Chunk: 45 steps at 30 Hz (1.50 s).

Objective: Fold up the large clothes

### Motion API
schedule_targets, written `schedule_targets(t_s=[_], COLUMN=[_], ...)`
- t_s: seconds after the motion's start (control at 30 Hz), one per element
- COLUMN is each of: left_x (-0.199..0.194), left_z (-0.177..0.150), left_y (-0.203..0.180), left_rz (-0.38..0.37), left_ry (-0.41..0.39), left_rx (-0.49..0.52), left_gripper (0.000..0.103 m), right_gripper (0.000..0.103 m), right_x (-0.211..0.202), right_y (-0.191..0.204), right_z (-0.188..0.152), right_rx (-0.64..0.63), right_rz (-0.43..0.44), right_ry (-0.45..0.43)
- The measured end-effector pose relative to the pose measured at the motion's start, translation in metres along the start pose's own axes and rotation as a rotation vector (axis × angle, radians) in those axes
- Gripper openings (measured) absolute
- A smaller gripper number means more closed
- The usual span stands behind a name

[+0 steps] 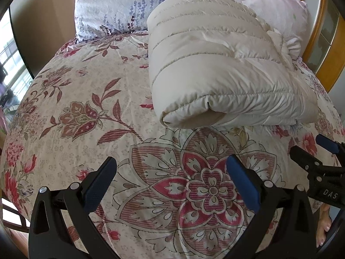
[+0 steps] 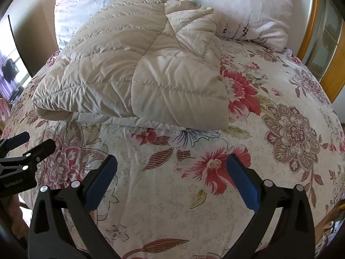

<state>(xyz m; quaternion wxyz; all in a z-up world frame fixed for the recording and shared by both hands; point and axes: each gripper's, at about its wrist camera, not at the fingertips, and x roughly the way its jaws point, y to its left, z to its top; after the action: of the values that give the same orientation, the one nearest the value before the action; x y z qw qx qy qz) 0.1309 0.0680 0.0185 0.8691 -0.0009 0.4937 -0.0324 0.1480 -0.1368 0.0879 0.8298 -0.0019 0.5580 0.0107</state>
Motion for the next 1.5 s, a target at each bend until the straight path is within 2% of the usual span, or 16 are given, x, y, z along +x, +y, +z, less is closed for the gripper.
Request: schedule_targets(t_s=[1.5], left_x=[0.0049], left_z=[-0.0031], left_y=[-0.0017], left_rz=[-0.009], left_ry=[0.013], left_rx=[0.002], left_gripper=[0.102], right_gripper=[0.101], right_x=[0.0079], right_y=[0.0049], right_z=[-0.0025], right_rx=[0.002], right_rz=[0.004], right_ry=[0.017])
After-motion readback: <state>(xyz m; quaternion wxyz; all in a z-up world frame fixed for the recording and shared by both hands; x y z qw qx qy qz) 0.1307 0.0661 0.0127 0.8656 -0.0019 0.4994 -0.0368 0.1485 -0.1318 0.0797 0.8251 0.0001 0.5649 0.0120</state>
